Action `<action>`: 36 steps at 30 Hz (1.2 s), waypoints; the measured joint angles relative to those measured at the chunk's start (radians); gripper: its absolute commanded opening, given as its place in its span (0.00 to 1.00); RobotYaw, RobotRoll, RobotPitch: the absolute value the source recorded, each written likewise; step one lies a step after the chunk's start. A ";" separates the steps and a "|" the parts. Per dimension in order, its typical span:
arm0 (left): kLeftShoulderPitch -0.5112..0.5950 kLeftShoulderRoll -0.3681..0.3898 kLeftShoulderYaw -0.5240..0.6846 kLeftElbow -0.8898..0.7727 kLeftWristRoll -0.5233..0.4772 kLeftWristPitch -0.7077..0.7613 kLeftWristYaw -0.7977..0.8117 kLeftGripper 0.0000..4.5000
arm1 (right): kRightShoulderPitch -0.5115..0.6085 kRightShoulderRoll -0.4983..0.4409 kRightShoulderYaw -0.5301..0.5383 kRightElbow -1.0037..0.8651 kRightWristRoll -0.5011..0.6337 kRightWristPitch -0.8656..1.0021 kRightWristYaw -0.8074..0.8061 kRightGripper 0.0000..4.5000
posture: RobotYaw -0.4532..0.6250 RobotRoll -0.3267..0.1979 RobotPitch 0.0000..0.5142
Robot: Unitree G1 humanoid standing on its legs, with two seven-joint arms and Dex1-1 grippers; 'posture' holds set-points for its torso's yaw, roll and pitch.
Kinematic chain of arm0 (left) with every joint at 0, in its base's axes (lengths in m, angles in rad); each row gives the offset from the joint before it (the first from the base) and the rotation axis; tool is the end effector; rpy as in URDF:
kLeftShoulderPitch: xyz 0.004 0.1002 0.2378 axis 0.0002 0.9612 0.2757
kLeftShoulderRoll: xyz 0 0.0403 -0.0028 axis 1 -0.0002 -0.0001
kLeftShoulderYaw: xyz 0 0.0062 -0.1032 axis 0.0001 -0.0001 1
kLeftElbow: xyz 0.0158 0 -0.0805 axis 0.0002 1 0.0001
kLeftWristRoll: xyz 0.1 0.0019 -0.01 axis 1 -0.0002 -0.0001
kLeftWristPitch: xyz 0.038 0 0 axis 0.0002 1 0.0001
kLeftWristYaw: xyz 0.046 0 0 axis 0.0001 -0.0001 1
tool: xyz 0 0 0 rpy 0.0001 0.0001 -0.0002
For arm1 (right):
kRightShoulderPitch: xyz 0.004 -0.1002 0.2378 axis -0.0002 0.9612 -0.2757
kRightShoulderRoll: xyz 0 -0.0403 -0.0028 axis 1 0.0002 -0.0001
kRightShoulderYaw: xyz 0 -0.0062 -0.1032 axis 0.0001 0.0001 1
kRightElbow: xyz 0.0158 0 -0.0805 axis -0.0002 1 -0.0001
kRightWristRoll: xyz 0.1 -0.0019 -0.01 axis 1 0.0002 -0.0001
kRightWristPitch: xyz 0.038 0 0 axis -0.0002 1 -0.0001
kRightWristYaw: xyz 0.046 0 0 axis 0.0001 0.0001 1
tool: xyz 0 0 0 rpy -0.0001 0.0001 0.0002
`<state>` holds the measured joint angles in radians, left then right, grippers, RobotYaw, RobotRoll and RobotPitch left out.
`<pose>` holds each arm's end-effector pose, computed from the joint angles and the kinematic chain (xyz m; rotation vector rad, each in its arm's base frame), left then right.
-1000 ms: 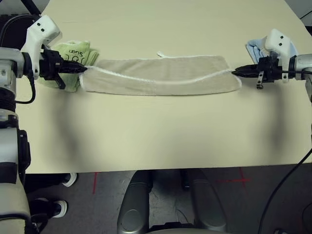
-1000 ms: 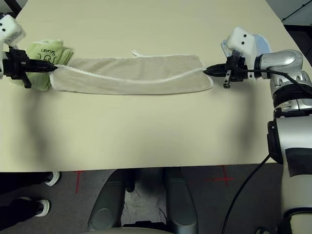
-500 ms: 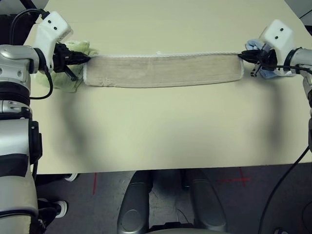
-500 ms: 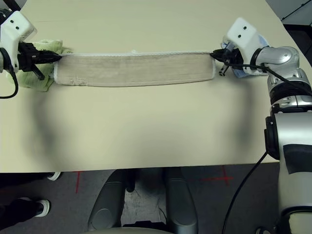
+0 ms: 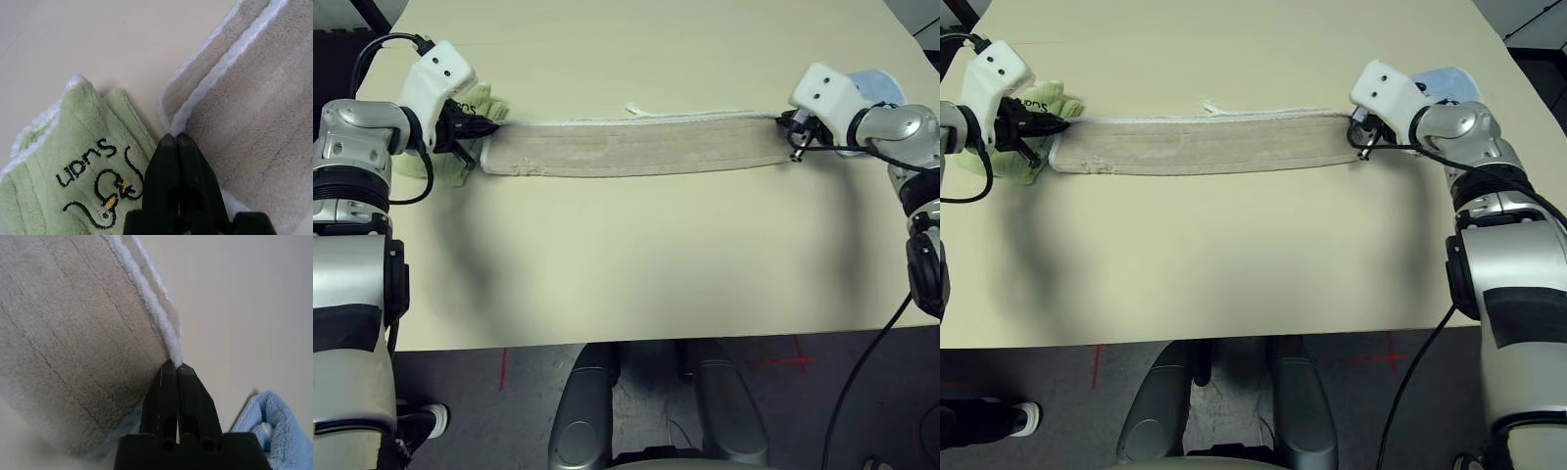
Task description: Fold the towel and set it aside.
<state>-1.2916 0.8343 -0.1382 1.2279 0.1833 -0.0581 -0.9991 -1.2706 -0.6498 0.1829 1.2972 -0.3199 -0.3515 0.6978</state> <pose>0.3314 0.3227 0.2800 0.7208 0.2771 -0.4770 0.3583 -0.2630 0.2444 -0.9583 0.0715 0.4903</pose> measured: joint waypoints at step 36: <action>0.011 -0.040 0.052 0.011 0.000 -0.105 0.236 0.91 | -0.008 0.052 -0.202 0.001 0.157 0.027 -0.069 0.91 | 0.43 0.62 0.56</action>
<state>-1.2806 0.7948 -0.0858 1.2391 0.1837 -0.1626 -0.7632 -1.2785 -0.5980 -0.0196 1.2979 -0.1625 -0.3245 0.6284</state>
